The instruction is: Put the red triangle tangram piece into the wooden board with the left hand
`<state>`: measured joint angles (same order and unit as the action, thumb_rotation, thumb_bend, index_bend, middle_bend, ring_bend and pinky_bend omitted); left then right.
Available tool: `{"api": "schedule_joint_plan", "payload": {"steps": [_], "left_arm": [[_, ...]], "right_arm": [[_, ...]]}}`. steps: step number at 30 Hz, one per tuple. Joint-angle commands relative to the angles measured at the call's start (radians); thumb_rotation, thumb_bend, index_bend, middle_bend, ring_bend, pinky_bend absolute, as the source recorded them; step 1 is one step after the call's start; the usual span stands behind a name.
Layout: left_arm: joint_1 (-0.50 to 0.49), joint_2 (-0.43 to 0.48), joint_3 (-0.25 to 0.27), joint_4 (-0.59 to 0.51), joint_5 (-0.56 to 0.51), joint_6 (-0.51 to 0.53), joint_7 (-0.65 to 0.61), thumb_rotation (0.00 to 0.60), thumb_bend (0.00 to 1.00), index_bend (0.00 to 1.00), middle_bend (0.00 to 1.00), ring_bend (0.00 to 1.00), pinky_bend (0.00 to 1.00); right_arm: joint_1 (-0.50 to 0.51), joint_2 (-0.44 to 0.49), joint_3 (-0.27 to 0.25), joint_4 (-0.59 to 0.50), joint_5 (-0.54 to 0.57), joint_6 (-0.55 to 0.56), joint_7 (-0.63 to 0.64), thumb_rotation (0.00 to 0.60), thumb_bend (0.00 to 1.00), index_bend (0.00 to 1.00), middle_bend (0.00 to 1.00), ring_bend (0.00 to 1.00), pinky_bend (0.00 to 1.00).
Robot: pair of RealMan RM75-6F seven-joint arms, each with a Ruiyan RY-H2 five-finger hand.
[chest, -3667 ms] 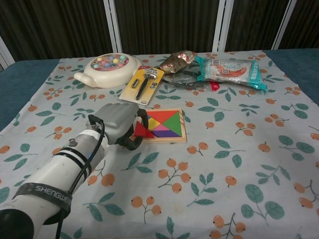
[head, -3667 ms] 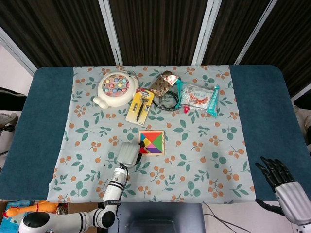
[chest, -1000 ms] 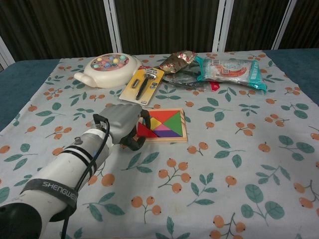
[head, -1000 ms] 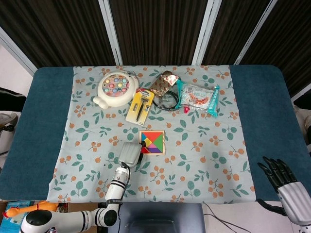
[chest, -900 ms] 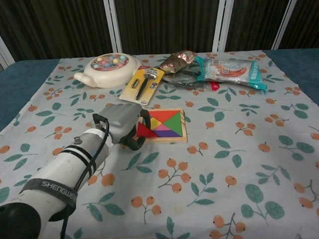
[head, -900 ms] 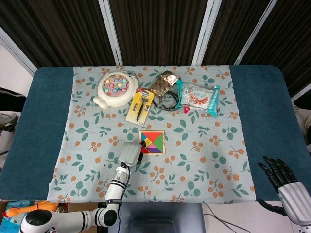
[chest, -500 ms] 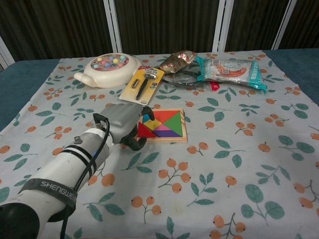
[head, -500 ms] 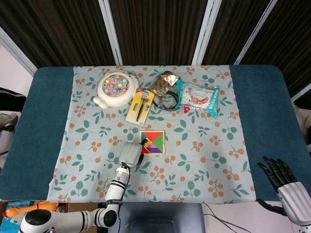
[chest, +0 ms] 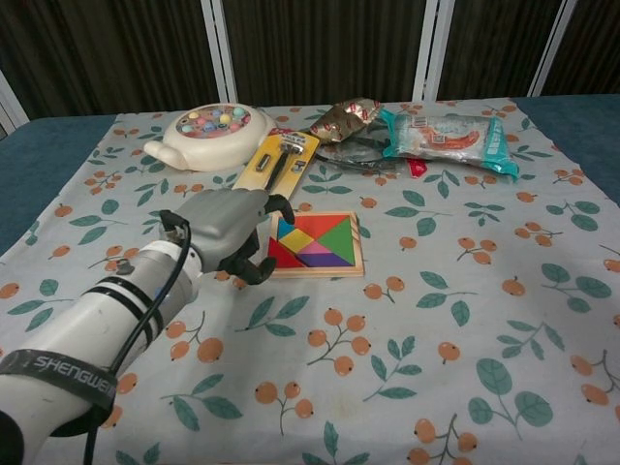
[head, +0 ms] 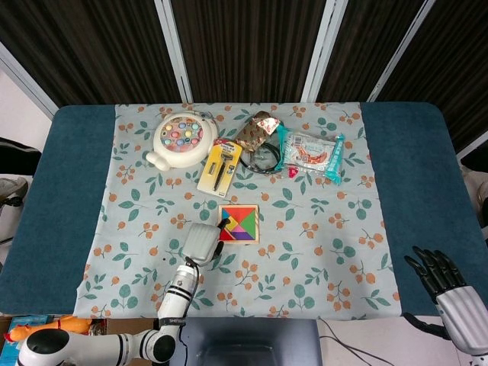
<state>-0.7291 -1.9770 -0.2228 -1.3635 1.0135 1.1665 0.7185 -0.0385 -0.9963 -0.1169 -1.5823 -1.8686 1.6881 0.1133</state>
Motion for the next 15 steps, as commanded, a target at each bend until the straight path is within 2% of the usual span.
{"api": "schedule_joint_plan", "payload": {"steps": [1, 7, 15], "left_arm": [[0.021, 0.029, 0.016, -0.015, 0.001, 0.011, -0.001, 0.600, 0.42, 0.29, 1.00, 1.00, 1.00], [0.045, 0.065, 0.032, -0.016, -0.014, 0.003, -0.010, 0.600, 0.42, 0.29, 1.00, 1.00, 1.00], [0.047, 0.061, 0.049, -0.019, -0.002, -0.015, -0.029, 0.600, 0.42, 0.30, 1.00, 1.00, 1.00]], "right_arm": [[-0.001, 0.000, -0.001, 0.001, -0.003, 0.001, 0.000, 0.600, 0.06, 0.00, 0.00, 0.00, 0.00], [0.000, -0.003, 0.000, 0.000, -0.003, -0.001, -0.005, 0.600, 0.06, 0.00, 0.00, 0.00, 0.00], [0.002, -0.005, -0.001, -0.006, -0.002, -0.011, -0.019, 0.600, 0.06, 0.00, 0.00, 0.00, 0.00]]}}
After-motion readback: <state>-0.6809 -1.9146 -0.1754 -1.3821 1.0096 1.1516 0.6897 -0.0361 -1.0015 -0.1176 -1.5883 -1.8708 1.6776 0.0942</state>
